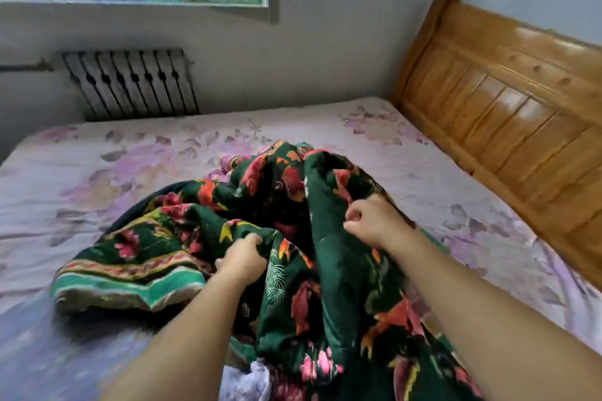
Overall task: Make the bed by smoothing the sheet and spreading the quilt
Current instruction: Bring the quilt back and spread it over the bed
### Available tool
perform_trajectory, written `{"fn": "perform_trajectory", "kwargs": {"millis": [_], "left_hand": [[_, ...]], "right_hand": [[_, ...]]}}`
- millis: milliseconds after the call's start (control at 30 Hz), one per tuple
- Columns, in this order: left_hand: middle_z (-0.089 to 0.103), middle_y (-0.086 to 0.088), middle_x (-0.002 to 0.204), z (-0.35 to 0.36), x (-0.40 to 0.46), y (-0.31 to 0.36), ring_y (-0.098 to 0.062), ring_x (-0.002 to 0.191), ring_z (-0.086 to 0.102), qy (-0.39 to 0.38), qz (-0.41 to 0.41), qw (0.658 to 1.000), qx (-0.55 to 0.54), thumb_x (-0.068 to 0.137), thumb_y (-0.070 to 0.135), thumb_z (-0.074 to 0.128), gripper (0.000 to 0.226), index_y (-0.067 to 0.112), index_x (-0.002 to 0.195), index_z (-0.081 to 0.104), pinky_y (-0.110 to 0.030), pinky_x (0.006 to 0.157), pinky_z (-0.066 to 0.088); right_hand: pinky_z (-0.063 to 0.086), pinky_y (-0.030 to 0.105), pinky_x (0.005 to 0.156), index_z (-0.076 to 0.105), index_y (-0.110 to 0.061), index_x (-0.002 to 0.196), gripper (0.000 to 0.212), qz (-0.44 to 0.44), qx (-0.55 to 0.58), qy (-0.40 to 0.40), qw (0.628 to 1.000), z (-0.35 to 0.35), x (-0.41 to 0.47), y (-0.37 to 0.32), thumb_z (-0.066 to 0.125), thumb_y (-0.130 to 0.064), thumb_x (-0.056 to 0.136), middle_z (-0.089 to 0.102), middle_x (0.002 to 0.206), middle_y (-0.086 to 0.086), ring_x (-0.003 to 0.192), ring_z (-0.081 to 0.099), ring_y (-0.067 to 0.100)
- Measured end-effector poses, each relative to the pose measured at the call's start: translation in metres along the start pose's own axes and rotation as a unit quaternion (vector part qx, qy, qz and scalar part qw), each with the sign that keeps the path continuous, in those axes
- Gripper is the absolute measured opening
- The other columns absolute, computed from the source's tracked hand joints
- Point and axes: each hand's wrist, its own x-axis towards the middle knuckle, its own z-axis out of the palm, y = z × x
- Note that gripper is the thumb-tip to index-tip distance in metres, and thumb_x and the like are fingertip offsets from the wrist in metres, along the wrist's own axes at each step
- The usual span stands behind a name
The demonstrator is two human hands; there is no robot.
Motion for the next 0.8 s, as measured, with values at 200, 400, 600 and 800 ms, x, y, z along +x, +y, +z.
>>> {"fn": "perform_trajectory", "kwargs": {"millis": [200,400,600,800], "left_hand": [[0.051,-0.001,0.133,0.054,-0.032,0.038,-0.024,0.121,0.048,-0.060,0.005,0.998,0.013,0.089,0.019,0.048,0.048,0.027,0.135,0.040,-0.041,0.102,0.037],[0.061,0.000,0.121,0.102,-0.060,0.079,-0.024,0.114,0.055,-0.068,0.014,0.998,-0.014,0.085,0.017,0.051,0.039,0.028,0.122,0.052,-0.040,0.100,0.043],[0.063,-0.003,0.115,0.183,-0.096,0.126,-0.026,0.109,0.057,-0.142,0.016,0.990,0.007,0.084,0.016,0.052,0.039,0.026,0.122,0.054,-0.041,0.099,0.044],[0.059,-0.002,0.119,0.248,-0.126,0.163,-0.025,0.111,0.055,-0.210,0.022,0.977,0.019,0.088,0.019,0.053,0.037,0.025,0.124,0.052,-0.041,0.100,0.043]], "right_hand": [[0.046,0.035,0.095,0.065,-0.029,0.105,0.019,0.071,-0.002,-0.086,0.994,0.042,-0.022,0.082,0.056,-0.036,0.090,0.046,0.126,0.006,0.110,0.054,0.028],[0.046,0.032,0.095,0.067,-0.025,0.105,0.018,0.084,0.031,-0.124,0.988,0.064,-0.049,0.159,0.058,-0.029,0.090,0.048,0.124,0.008,0.107,0.057,0.026],[0.050,0.031,0.083,0.069,-0.021,0.089,0.010,0.121,0.067,-0.157,0.978,0.086,-0.089,0.258,0.060,-0.019,0.087,0.066,0.111,0.005,0.098,0.063,0.024],[0.048,0.028,0.083,0.068,-0.015,0.102,0.018,0.175,0.093,-0.207,0.958,0.113,-0.120,0.331,0.054,-0.021,0.093,0.068,0.113,0.004,0.103,0.063,0.021]]}}
